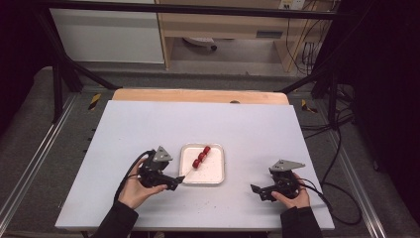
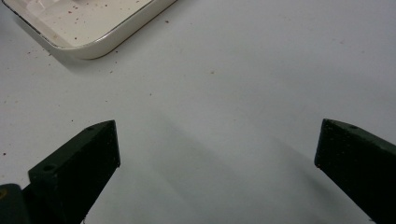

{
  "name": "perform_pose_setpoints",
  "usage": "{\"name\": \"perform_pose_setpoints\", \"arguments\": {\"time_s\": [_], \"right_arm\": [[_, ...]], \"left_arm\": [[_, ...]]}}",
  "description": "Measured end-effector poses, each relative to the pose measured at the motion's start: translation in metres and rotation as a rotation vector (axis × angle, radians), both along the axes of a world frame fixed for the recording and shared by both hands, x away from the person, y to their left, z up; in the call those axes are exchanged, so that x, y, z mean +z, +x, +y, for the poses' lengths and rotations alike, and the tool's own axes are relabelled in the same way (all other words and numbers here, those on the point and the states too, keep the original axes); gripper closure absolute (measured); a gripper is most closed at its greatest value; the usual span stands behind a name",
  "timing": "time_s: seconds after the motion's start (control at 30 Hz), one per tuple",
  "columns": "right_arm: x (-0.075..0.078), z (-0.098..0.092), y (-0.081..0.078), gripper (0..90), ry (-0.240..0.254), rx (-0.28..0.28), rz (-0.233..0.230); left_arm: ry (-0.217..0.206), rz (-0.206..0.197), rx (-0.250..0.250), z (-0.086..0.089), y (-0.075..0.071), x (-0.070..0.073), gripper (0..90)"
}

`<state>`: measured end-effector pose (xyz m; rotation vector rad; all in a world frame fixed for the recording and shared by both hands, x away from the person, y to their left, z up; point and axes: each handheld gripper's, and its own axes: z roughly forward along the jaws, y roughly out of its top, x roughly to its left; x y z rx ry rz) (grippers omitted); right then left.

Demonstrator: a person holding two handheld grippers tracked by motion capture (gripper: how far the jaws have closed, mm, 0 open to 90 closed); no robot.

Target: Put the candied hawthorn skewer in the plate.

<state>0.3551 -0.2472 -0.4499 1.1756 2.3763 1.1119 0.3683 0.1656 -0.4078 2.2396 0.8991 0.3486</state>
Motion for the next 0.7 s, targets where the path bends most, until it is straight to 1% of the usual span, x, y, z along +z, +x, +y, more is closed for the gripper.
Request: {"name": "perform_pose_setpoints", "arguments": {"time_s": [0.03, 0.13, 0.2, 0.23, 0.27, 0.37, 0.43, 0.47, 0.57, 0.7], "right_arm": [[0.0, 0.0, 0.0, 0.7, -0.001, 0.0, 0.0], [-0.001, 0.0, 0.0, 0.7, -0.006, 0.001, -0.003], [-0.001, 0.0, 0.0, 0.7, -0.005, 0.001, -0.002], [-0.001, 0.0, 0.0, 0.7, -0.006, 0.001, -0.003], [-0.001, 0.0, 0.0, 0.7, -0.005, 0.001, -0.003], [-0.001, 0.001, -0.001, 0.7, -0.004, 0.003, 0.002], [-0.001, 0.001, -0.001, 0.7, -0.007, 0.005, 0.004], [-0.001, 0.001, -0.001, 0.7, -0.007, 0.006, 0.005], [-0.001, 0.001, -0.001, 0.7, -0.012, 0.011, 0.004], [-0.002, 0.001, -0.002, 0.7, -0.015, 0.014, 0.003]], "left_arm": [[-0.005, -0.008, 0.005, 0.005, -0.002, -0.002, 12.9], [-0.02, -0.016, 0.026, 0.019, -0.007, -0.008, 10.2], [-0.029, -0.019, 0.048, 0.029, -0.01, -0.012, 8.2], [-0.036, -0.022, 0.059, 0.034, -0.012, -0.014, 8.1], [-0.043, -0.039, 0.055, 0.039, -0.012, -0.016, 8.0], [-0.059, -0.037, 0.088, 0.054, -0.018, -0.021, 7.0], [-0.062, -0.043, 0.118, 0.064, -0.022, -0.024, 7.0], [-0.067, -0.047, 0.124, 0.068, -0.024, -0.026, 7.0], [-0.085, -0.051, 0.129, 0.078, -0.028, -0.031, 7.0], [-0.103, -0.049, 0.124, 0.086, -0.031, -0.036, 7.0]]}}
